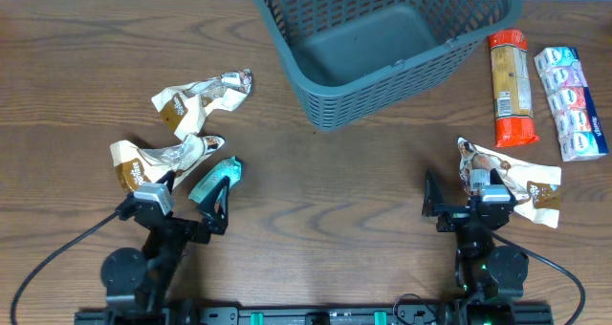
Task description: Pack container
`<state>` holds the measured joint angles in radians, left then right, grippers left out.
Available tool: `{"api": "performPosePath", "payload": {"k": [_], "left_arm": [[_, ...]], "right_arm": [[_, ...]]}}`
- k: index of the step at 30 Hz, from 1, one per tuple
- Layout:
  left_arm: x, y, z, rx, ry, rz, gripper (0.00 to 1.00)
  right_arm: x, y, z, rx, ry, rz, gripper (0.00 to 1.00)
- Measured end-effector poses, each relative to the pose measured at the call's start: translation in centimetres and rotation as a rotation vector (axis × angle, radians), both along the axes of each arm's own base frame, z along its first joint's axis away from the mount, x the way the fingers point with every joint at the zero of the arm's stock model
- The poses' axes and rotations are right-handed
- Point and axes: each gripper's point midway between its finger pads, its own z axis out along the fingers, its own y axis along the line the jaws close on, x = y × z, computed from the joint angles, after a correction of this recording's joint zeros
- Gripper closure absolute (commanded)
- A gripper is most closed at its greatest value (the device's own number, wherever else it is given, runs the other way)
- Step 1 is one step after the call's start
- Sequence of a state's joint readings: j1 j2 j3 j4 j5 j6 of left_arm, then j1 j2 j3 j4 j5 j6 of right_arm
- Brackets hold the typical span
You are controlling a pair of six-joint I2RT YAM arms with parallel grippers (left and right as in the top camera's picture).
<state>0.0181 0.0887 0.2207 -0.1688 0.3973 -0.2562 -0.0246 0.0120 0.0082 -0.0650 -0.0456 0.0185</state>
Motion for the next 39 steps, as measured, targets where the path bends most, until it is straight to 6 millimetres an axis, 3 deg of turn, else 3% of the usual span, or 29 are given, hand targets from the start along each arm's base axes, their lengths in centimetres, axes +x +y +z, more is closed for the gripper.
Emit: {"api": "performPosePath", "payload": {"k": [5, 7, 10, 13, 17, 20, 24, 27, 31, 39], "left_arm": [[-1.2, -2.1, 5.3, 0.043, -0.025, -0.128, 0.01], [-1.3, -2.9, 7.8, 0.084, -0.058, -0.178, 0.01], [-0.9, -4.5, 11.0, 0.128, -0.083, -0.261, 0.01], [-0.4, -6.7, 12.1, 0.143, -0.044, -0.364, 0.01], [-0.2, -11.8, 12.8, 0.160, 0.011, -0.568, 0.01], [-0.9, -16.4, 13.3, 0.178, 0.031, -0.727, 0.01], [-2.6, -21.3, 13.5, 0.192, 0.018, -0.893, 0.01], [-3.8, -23.1, 12.4, 0.195, 0.056, -0.964, 0.01], [-4.7, -24.9, 10.7, 0.191, 0.125, -1.031, 0.01], [-2.1, -25.3, 6.1, 0.252, 0.314, -0.864, 0.01]], "right_arm": [[0.0, 0.6, 1.7, 0.047, -0.060, 0.033, 0.01], [-0.2, 0.8, 3.5, 0.049, -0.097, 0.044, 0.01], [-1.3, 0.9, 8.2, 0.011, -0.160, 0.052, 0.01], [-2.7, 0.7, 13.3, -0.032, -0.184, 0.035, 0.01], [-3.5, 0.3, 19.7, -0.057, -0.143, 0.014, 0.01], [-2.8, 0.2, 24.8, -0.081, -0.055, 0.011, 0.01], [-1.2, 1.4, 29.5, -0.105, 0.068, 0.093, 0.01], [-0.6, 3.5, 30.3, -0.090, 0.198, 0.228, 0.01], [-0.2, 5.3, 29.3, -0.058, 0.332, 0.347, 0.01], [3.7, 3.9, 29.2, -0.049, 0.345, 0.256, 0.01]]}}
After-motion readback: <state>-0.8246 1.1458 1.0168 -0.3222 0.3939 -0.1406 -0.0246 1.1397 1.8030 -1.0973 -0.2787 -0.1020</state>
